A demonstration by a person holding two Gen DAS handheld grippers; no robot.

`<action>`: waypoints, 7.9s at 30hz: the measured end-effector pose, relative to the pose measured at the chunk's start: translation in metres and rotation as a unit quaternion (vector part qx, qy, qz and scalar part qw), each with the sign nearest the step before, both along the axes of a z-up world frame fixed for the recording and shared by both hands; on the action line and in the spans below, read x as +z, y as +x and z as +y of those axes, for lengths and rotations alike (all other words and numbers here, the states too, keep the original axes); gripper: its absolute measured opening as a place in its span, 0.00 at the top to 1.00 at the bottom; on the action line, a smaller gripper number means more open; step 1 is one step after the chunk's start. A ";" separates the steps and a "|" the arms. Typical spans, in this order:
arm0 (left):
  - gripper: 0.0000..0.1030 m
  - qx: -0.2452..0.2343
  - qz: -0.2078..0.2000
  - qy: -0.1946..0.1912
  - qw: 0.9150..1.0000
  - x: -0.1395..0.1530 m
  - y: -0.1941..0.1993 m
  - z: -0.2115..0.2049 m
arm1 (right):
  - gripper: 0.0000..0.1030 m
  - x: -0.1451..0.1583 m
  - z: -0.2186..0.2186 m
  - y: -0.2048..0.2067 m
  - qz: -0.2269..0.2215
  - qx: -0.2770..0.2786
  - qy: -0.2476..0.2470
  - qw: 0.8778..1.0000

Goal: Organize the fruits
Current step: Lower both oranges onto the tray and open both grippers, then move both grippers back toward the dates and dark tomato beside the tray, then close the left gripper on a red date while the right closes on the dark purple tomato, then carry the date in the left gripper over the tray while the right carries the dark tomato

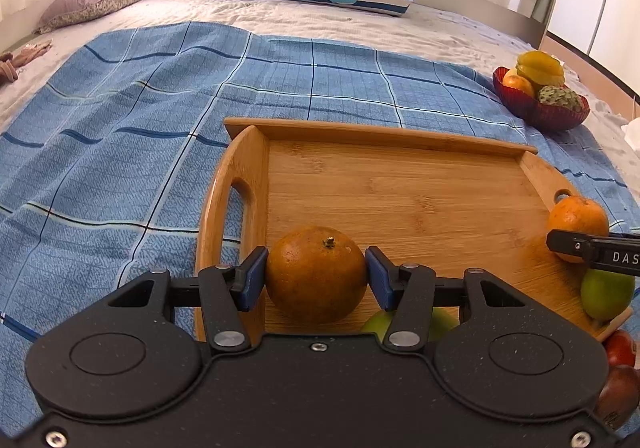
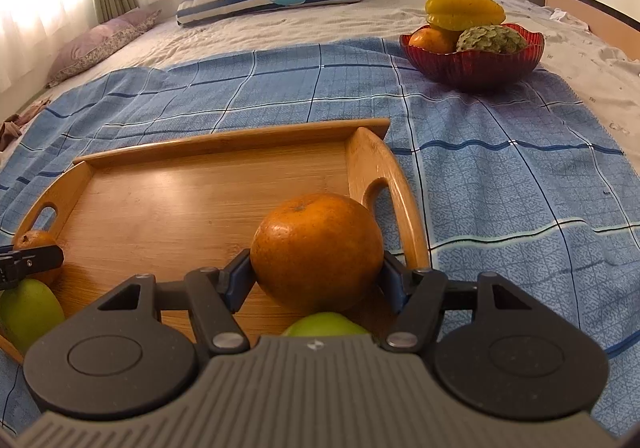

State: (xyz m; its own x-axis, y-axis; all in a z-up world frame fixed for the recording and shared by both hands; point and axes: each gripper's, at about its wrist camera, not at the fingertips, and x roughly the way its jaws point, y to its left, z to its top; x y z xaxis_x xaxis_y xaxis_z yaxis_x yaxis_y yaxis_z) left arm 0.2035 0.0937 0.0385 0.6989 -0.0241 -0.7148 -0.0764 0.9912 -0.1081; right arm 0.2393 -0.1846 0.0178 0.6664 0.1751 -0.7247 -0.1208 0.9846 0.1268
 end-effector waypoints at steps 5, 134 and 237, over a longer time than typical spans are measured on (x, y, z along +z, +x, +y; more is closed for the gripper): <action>0.51 0.002 0.001 -0.008 1.000 -0.001 0.000 0.002 | 0.34 0.000 0.000 0.000 0.000 0.001 -0.001 1.000; 0.73 -0.105 -0.047 0.023 0.993 -0.026 -0.123 -0.122 | 0.33 -0.053 0.056 -0.240 -0.297 0.079 -0.200 0.931; 0.73 -0.021 0.026 0.003 0.999 0.015 0.063 0.019 | 0.38 0.029 0.008 0.048 -0.026 -0.045 0.042 0.998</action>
